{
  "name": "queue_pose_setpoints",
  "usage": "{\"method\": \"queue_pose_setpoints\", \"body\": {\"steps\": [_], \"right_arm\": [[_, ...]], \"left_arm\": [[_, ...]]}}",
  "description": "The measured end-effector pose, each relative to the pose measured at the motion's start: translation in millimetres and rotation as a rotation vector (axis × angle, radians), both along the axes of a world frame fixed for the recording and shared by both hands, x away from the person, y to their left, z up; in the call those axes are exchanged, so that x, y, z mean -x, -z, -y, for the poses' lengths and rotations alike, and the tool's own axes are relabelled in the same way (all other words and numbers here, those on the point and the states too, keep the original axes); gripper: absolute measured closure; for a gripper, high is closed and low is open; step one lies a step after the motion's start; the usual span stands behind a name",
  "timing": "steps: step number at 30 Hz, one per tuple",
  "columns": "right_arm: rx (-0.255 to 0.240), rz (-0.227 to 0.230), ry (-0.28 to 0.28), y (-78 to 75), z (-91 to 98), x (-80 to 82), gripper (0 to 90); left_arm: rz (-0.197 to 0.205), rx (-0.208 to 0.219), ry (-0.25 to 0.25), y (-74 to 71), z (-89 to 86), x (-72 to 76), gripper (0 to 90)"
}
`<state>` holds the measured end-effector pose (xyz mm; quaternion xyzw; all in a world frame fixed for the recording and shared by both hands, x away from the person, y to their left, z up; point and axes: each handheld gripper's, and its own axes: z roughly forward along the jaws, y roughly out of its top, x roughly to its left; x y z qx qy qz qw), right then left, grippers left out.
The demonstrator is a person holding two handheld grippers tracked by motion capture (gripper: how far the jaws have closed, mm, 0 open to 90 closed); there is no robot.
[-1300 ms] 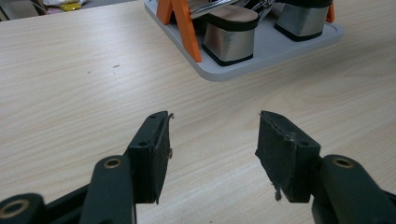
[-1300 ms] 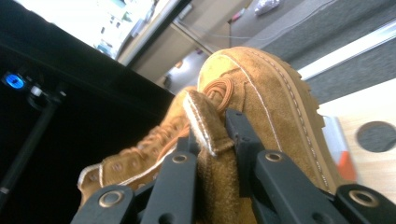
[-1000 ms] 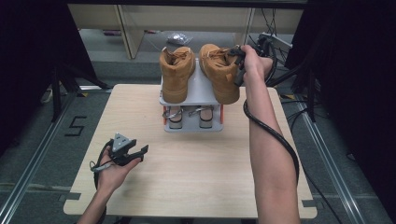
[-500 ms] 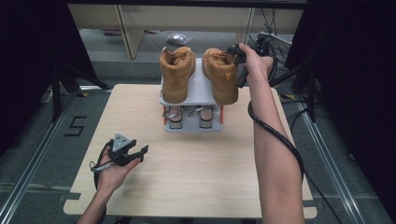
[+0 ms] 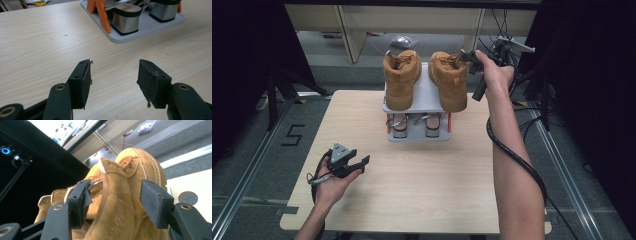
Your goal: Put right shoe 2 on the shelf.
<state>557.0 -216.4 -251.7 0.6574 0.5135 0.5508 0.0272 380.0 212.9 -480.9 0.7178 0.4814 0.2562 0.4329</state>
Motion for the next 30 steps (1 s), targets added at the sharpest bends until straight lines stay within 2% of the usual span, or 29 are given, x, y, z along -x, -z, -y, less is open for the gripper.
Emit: {"method": "queue_pose_setpoints", "body": {"steps": [2,5,6,8,9,10,12,15,20,21,22,23,24,25,27,28,29,30], "right_arm": [[-0.014,0.013,-0.014,2.7,5.5,5.5,43.0],[-0.005,0.036,-0.024,6.0,12.0,12.3,43.5],[-0.028,0.02,-0.021,5.7,13.4,16.1,43.6],[-0.041,0.037,-0.031,8.4,18.3,21.2,44.3],[-0.031,0.049,-0.033,9.9,20.8,24.1,45.3],[-0.046,0.047,-0.04,10.2,23.3,28.2,46.5],[-0.046,0.066,-0.052,11.6,28.1,32.1,49.3],[-0.049,0.059,-0.061,12.6,32.4,39.1,55.6],[-0.005,0.057,-0.09,25.4,37.3,46.9,69.6],[-0.004,0.04,-0.096,27.8,37.7,49.4,72.2],[0.032,0.056,-0.098,32.8,38.7,49.9,74.7],[0.034,0.033,-0.111,37.0,38.0,52.1,77.4],[0.05,0.042,-0.117,41.1,38.0,52.2,80.0],[0.05,0.027,-0.12,45.1,36.5,53.4,83.1],[0.085,0.015,-0.134,51.4,35.5,55.7,87.8],[0.083,0.0,-0.139,55.5,33.1,57.2,89.9],[0.087,-0.009,-0.147,58.5,31.6,58.4,90.0],[0.112,-0.003,-0.161,61.9,31.3,58.8,90.0]], "left_arm": [[0.0,0.004,0.005,0.6,-0.1,-0.4,43.7],[-0.001,0.004,0.003,0.8,0.6,0.0,43.7],[-0.001,0.003,0.003,0.9,0.7,0.0,43.7],[-0.001,0.002,0.003,1.1,0.7,0.1,43.7],[-0.001,0.001,0.003,1.2,0.6,0.1,43.7],[-0.001,0.0,0.004,1.2,0.6,0.1,43.7],[-0.001,-0.003,0.007,1.6,0.5,0.0,43.7],[-0.004,-0.004,0.006,1.8,1.5,0.4,43.7],[-0.002,-0.004,0.003,1.5,1.0,0.6,43.7],[-0.002,-0.004,0.003,1.4,0.7,0.7,43.7],[-0.001,-0.004,0.002,1.4,0.6,0.7,43.7],[-0.001,-0.004,0.002,1.4,0.6,0.7,43.7],[-0.002,-0.005,0.003,1.6,0.7,0.7,43.7],[-0.003,-0.006,0.003,1.8,0.8,0.6,43.7],[-0.005,-0.007,0.005,2.2,1.2,0.5,43.7],[-0.008,-0.004,0.01,2.5,1.2,0.3,43.7],[-0.008,-0.004,0.009,2.6,1.2,0.3,43.7],[-0.007,-0.003,0.008,2.7,1.2,0.3,43.7]]}}
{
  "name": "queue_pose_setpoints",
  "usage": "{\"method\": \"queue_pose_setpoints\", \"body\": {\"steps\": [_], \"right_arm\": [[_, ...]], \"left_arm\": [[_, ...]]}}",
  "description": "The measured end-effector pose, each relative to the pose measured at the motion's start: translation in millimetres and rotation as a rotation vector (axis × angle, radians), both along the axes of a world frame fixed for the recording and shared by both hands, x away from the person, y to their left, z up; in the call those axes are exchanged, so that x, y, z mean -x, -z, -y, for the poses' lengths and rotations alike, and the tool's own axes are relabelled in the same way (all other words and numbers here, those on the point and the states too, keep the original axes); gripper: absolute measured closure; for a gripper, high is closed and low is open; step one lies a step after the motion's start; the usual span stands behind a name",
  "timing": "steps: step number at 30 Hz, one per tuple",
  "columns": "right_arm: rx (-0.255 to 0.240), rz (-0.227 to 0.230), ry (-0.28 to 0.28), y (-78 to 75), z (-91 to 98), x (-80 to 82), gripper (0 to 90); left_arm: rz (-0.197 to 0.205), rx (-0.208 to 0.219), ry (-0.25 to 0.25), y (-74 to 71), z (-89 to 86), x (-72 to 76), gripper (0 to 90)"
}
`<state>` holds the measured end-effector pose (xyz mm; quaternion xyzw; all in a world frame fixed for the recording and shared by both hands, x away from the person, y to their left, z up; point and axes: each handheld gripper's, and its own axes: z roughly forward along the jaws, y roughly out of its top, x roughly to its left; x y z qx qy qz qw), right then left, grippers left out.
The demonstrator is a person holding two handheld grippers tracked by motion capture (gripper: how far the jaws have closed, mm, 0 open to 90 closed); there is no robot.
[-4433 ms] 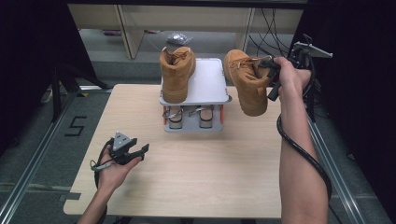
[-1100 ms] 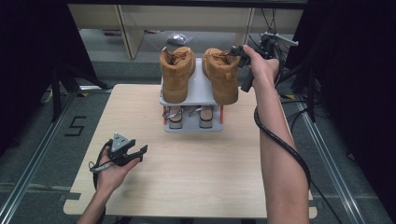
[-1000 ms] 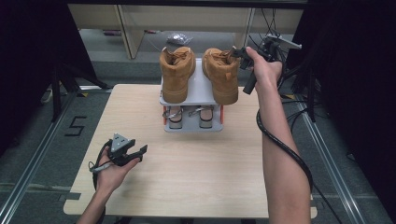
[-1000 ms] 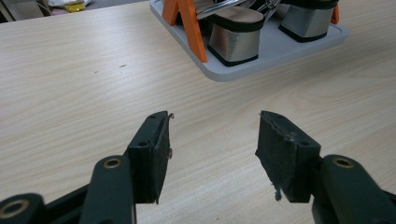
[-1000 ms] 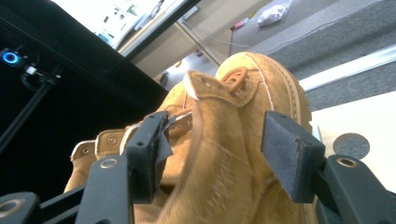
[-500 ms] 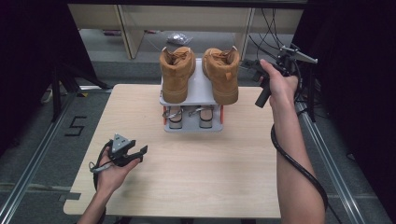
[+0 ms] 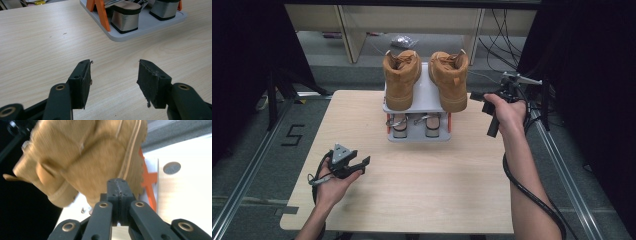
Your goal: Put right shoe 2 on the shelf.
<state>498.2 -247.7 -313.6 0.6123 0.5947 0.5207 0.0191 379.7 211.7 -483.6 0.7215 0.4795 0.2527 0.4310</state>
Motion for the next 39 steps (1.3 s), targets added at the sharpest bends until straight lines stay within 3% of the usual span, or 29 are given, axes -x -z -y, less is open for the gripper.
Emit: {"method": "queue_pose_setpoints", "body": {"steps": [1,4,8,9,10,11,12,17,18,20,22,23,26,31,33,34,35,37,38,39], "right_arm": [[-0.007,-0.019,0.001,1.9,-2.4,1.4,90.0],[0.043,-0.009,-0.024,10.0,-6.6,3.0,90.0],[0.079,-0.031,-0.052,18.8,-13.8,5.6,90.0],[0.067,-0.044,-0.054,20.0,-16.3,6.6,90.0],[0.086,-0.039,-0.06,21.3,-16.8,6.9,90.0],[0.058,-0.077,-0.055,20.9,-20.5,9.0,90.0],[0.086,-0.061,-0.061,23.2,-21.8,8.9,90.0],[0.102,-0.053,-0.054,24.9,-24.9,9.0,90.0],[0.12,-0.028,-0.063,26.2,-24.1,8.1,90.0],[0.13,-0.022,-0.057,25.6,-24.8,8.2,90.0],[0.123,-0.029,-0.049,24.9,-26.1,8.4,90.0],[0.099,-0.06,-0.033,24.1,-28.8,9.2,90.0],[0.121,-0.026,-0.044,25.9,-29.9,6.3,90.0],[0.116,-0.034,-0.038,26.7,-35.9,-0.4,90.0],[0.099,-0.07,-0.03,24.7,-39.9,-1.8,90.0],[0.13,-0.044,-0.043,25.5,-38.5,-3.3,90.0],[0.103,-0.071,-0.028,24.4,-41.7,-3.1,90.0],[0.117,-0.054,-0.04,25.2,-42.1,-5.4,90.0],[0.094,-0.089,-0.024,23.6,-44.7,-4.7,90.0],[0.125,-0.053,-0.047,25.1,-42.7,-6.6,90.0]], "left_arm": [[-0.001,0.0,-0.001,-0.1,-0.2,0.0,43.7],[0.001,0.003,-0.004,0.0,-0.6,0.1,43.7],[0.001,0.002,-0.002,0.1,-0.2,0.2,43.7],[0.0,-0.002,-0.005,-0.3,-0.1,0.6,43.7],[0.001,-0.002,-0.004,-0.2,-0.3,0.4,43.7],[-0.001,0.002,-0.002,0.0,-0.5,0.2,43.7],[0.0,-0.001,-0.001,0.1,-0.5,0.0,43.7],[-0.001,-0.002,-0.006,0.6,0.4,0.1,43.7],[0.0,-0.002,-0.003,0.9,0.6,-0.2,43.7],[-0.001,-0.004,-0.003,1.2,1.0,-0.1,43.7],[-0.002,-0.005,-0.001,1.3,1.4,0.0,43.7],[-0.002,-0.005,-0.001,1.3,1.4,-0.1,43.7],[-0.002,-0.005,-0.001,1.5,1.3,-0.2,43.7],[-0.001,-0.001,-0.003,1.1,0.4,-0.2,43.7],[-0.001,-0.001,-0.004,0.8,-0.1,-0.2,43.7],[-0.001,0.0,-0.004,0.7,-0.1,-0.2,43.7],[0.0,0.0,-0.005,0.8,0.0,-0.3,43.7],[-0.001,-0.001,-0.002,1.0,0.4,-0.3,43.7],[0.001,-0.003,0.001,1.0,0.5,-0.3,43.7],[0.0,-0.002,0.001,0.9,0.5,-0.2,43.7]]}}
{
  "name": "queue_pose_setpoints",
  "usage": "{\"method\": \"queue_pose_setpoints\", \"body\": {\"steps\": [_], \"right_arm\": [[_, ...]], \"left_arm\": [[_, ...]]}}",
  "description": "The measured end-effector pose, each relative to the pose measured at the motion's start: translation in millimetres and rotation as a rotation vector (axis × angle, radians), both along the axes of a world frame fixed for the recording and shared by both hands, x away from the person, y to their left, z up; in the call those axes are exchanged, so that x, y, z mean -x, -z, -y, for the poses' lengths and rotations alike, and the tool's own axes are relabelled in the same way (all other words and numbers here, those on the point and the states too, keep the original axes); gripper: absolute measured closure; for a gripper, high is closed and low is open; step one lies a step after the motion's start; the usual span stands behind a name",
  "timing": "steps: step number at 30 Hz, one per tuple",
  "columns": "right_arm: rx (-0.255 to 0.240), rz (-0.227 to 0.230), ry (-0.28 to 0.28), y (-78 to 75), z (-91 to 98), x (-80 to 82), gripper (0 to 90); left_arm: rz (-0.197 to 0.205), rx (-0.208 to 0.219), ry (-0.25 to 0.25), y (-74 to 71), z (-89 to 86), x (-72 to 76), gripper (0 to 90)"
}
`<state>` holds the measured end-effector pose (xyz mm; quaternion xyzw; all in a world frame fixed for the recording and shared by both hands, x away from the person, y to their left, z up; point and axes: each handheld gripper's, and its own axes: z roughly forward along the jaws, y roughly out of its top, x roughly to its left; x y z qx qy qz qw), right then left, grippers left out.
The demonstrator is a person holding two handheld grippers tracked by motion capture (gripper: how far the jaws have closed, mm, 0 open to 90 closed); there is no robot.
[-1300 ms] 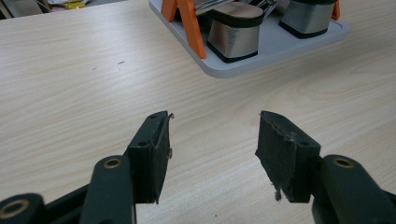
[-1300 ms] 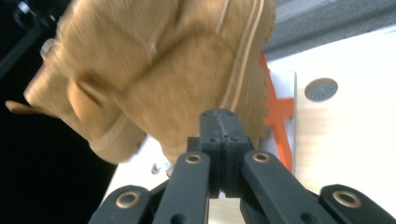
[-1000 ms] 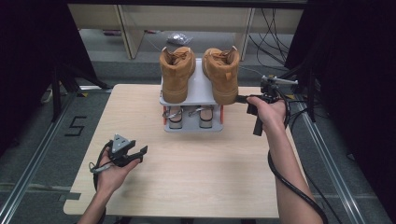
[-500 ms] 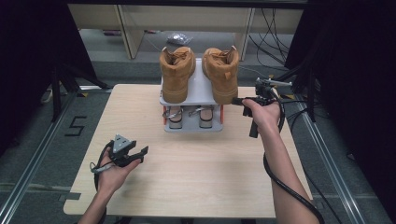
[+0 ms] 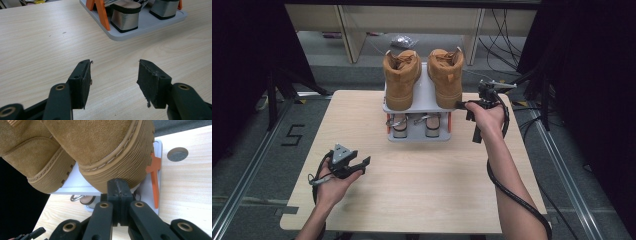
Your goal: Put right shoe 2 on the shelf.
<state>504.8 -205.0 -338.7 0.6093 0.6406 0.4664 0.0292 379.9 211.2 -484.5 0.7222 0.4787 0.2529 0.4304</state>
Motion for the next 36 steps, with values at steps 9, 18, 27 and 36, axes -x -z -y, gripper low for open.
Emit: {"method": "queue_pose_setpoints", "body": {"steps": [9,18,27,36], "right_arm": [[0.077,0.063,-0.007,-3.1,-7.8,3.7,67.9],[0.192,0.141,0.04,0.4,-25.0,-0.6,26.8],[0.227,0.167,0.055,5.1,-44.0,-11.6,14.9],[0.28,0.201,0.062,10.5,-47.7,-20.9,10.6]], "left_arm": [[-0.006,0.004,-0.001,0.6,-0.9,-0.3,43.7],[-0.001,0.002,-0.012,-1.0,-1.6,0.6,43.7],[-0.004,0.007,-0.006,0.3,-3.0,0.0,43.6],[-0.01,0.0,-0.009,1.1,-2.1,0.2,43.6]]}}
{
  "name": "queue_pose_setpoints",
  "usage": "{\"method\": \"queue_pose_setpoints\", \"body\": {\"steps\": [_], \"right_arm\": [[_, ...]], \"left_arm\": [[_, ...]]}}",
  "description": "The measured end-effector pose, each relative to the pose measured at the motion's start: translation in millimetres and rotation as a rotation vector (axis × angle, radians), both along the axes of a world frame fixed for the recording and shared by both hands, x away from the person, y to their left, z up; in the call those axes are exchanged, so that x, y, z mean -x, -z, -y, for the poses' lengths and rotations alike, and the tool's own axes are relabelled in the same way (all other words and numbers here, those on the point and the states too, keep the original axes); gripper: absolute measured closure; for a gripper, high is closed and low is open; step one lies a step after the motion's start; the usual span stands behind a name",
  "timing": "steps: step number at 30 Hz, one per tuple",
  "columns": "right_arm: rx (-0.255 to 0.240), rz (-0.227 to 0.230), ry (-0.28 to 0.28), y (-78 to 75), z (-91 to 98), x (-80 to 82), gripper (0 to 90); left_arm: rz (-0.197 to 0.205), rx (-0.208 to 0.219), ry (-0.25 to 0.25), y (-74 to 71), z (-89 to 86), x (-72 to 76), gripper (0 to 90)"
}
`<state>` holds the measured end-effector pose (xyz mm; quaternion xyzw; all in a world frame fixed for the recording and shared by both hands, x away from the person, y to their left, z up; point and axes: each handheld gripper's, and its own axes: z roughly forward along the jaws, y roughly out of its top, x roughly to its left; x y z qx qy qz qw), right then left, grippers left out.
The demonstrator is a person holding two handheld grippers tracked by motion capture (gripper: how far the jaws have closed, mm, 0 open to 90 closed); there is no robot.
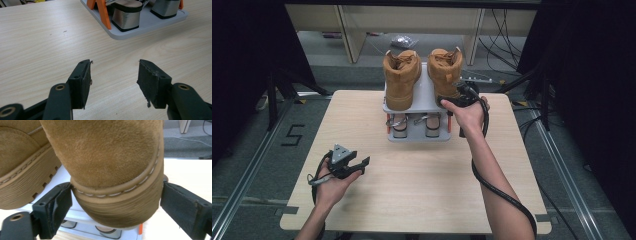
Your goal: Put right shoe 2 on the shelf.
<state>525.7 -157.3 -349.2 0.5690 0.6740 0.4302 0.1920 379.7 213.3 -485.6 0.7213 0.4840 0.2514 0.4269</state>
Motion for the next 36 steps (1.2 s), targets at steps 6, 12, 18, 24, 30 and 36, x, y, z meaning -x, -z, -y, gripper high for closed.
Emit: {"method": "queue_pose_setpoints", "body": {"steps": [6,12,18,24,30,36], "right_arm": [[0.017,0.001,0.004,-1.4,-2.0,0.8,12.6],[0.021,0.015,-0.011,-0.5,-0.6,2.4,14.1],[0.023,0.013,-0.03,-0.3,1.0,3.0,15.2],[0.009,0.0,-0.04,-0.9,-0.5,4.3,16.1],[0.012,0.004,-0.072,0.4,-4.1,2.0,18.4],[0.016,0.008,-0.073,0.5,-6.0,1.4,18.5]], "left_arm": [[0.001,0.004,0.004,0.8,0.1,-0.4,43.6],[-0.003,0.006,0.008,1.3,0.1,-1.0,43.6],[-0.007,-0.003,0.005,1.9,1.4,-0.7,43.6],[-0.007,-0.004,0.006,1.9,1.9,-0.7,43.6],[-0.009,0.001,0.014,2.2,2.2,-1.0,43.6],[-0.003,0.002,0.005,1.9,1.1,-0.8,43.6]]}}
